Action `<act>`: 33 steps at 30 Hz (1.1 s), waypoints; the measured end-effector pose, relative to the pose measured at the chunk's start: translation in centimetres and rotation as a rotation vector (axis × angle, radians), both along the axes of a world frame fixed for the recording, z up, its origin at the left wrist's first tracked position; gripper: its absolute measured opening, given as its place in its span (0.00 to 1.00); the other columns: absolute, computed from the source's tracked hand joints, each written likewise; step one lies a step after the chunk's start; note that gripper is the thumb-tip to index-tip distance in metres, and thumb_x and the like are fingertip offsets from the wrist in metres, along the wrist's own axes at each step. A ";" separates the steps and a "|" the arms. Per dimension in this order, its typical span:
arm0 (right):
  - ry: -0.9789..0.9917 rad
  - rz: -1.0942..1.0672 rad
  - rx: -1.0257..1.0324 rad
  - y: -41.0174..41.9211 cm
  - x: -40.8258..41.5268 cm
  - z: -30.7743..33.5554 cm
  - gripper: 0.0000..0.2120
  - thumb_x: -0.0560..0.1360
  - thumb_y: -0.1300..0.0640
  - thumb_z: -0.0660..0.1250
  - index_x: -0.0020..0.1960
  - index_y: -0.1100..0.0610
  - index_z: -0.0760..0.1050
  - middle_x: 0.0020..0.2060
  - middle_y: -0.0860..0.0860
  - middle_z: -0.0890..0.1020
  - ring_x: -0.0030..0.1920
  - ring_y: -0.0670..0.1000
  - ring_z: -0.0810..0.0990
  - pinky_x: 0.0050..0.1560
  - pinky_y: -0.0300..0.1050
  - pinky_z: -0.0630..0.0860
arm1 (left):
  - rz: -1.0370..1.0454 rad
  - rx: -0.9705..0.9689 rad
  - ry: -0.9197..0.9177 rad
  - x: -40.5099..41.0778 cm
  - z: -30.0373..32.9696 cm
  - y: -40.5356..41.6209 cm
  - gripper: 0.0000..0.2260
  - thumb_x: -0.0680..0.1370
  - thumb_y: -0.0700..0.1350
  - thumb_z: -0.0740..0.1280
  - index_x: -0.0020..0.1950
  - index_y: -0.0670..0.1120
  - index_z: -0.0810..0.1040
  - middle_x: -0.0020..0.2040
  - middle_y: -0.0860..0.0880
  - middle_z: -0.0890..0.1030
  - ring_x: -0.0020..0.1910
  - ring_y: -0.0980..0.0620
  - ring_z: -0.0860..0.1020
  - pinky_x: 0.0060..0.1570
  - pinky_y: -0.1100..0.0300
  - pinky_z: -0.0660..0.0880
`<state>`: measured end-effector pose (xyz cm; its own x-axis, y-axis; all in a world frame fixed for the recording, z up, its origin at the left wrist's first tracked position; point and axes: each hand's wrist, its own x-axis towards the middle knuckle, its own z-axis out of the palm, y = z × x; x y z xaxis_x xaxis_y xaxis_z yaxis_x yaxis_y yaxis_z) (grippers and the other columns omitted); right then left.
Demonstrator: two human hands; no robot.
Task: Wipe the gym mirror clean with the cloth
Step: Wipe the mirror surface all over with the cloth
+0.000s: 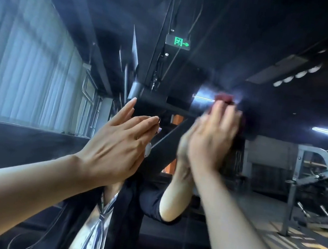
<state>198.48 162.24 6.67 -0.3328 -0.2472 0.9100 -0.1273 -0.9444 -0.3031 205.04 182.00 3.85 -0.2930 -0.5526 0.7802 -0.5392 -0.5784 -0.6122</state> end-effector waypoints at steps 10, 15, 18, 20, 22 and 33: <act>0.237 -0.025 -0.254 1.9 -0.2 -6.2 0.20 0.81 0.62 0.60 0.72 0.61 0.73 0.74 0.61 0.69 0.75 0.63 0.66 0.75 0.56 0.62 | 0.045 -0.021 0.024 0.6 -1.3 0.1 0.25 0.80 0.47 0.53 0.73 0.35 0.70 0.74 0.38 0.68 0.75 0.42 0.67 0.75 0.42 0.53; 0.183 -0.056 -0.126 2.2 -0.1 -3.4 0.25 0.81 0.56 0.48 0.72 0.62 0.72 0.74 0.61 0.69 0.76 0.63 0.63 0.78 0.59 0.59 | 0.003 -0.073 0.048 0.5 -1.9 -0.5 0.25 0.80 0.46 0.53 0.74 0.35 0.69 0.75 0.38 0.68 0.76 0.43 0.65 0.76 0.42 0.53; 0.199 -0.073 -0.207 1.9 0.1 -9.2 0.22 0.85 0.57 0.49 0.71 0.64 0.73 0.73 0.62 0.70 0.75 0.63 0.65 0.76 0.60 0.62 | -0.011 -0.089 0.056 0.6 -2.1 -0.8 0.25 0.80 0.46 0.53 0.73 0.34 0.69 0.75 0.38 0.69 0.76 0.42 0.66 0.76 0.43 0.53; 0.232 -0.097 -0.253 1.0 -0.1 -10.4 0.23 0.85 0.55 0.48 0.69 0.64 0.75 0.72 0.62 0.72 0.75 0.63 0.67 0.74 0.62 0.65 | -0.015 -0.091 0.051 0.6 -2.2 -0.9 0.25 0.80 0.45 0.53 0.73 0.34 0.69 0.74 0.38 0.69 0.75 0.42 0.66 0.76 0.43 0.53; 0.207 -0.121 -0.241 0.2 -0.3 -8.7 0.21 0.84 0.57 0.51 0.68 0.62 0.77 0.71 0.61 0.73 0.74 0.63 0.68 0.74 0.62 0.65 | -0.014 -0.090 0.043 0.7 -2.1 -1.0 0.25 0.80 0.45 0.53 0.73 0.34 0.69 0.74 0.38 0.69 0.75 0.42 0.66 0.76 0.43 0.53; 0.280 -0.060 -0.282 -0.4 -1.7 -13.8 0.20 0.83 0.53 0.56 0.72 0.56 0.74 0.76 0.60 0.66 0.77 0.61 0.62 0.76 0.59 0.62 | -0.100 -0.110 0.119 0.0 -2.9 0.5 0.26 0.80 0.47 0.58 0.76 0.36 0.67 0.77 0.41 0.64 0.79 0.45 0.57 0.77 0.41 0.50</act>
<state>196.82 161.82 -7.10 -0.0684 0.0376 0.9970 -0.2258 -0.9739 0.0213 205.05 182.46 0.90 -0.2443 -0.4347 0.8668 -0.6621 -0.5783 -0.4766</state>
